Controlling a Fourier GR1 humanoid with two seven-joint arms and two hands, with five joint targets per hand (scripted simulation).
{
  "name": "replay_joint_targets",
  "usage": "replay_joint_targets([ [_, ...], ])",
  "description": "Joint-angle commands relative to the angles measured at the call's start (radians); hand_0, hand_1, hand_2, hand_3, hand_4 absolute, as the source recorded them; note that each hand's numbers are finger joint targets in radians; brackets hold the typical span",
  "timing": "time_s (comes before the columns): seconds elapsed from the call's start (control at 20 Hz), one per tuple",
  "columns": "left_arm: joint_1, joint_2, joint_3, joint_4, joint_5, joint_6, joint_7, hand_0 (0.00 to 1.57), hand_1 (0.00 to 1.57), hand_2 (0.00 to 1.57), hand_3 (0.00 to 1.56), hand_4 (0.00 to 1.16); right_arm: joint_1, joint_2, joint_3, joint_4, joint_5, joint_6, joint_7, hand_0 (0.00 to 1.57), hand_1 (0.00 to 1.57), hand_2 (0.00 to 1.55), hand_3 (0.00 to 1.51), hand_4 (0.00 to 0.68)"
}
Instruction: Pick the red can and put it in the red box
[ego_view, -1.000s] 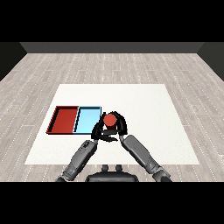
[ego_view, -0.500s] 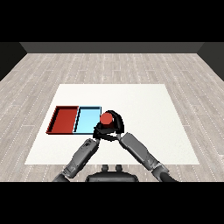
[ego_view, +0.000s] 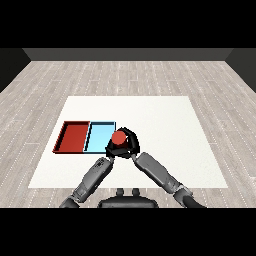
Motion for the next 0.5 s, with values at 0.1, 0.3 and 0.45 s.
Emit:
replay_joint_targets([
  [0.1, -0.037, -0.013, -0.059, 0.005, 0.011, 0.18, 0.072, 1.53, 1.53, 1.47, 1.37, 0.86, 0.016, 0.008, 0.045, -0.02, -0.046, -0.026, -0.013, 1.52, 1.52, 1.46, 1.38, 0.623],
  [0.3, -0.098, -0.012, -0.062, 0.101, 0.049, 0.223, 0.001, 1.56, 1.56, 1.51, 1.41, 0.97, -0.027, 0.007, 0.05, -0.002, -0.052, -0.029, -0.004, 1.5, 1.5, 1.45, 1.38, 0.606],
  [0.45, -0.056, -0.012, 0.0, 0.049, 0.019, 0.202, -0.017, 1.57, 1.57, 1.51, 1.4, 1.02, -0.01, 0.007, 0.054, -0.006, -0.056, -0.027, -0.008, 1.45, 1.45, 1.44, 1.38, 0.615],
])
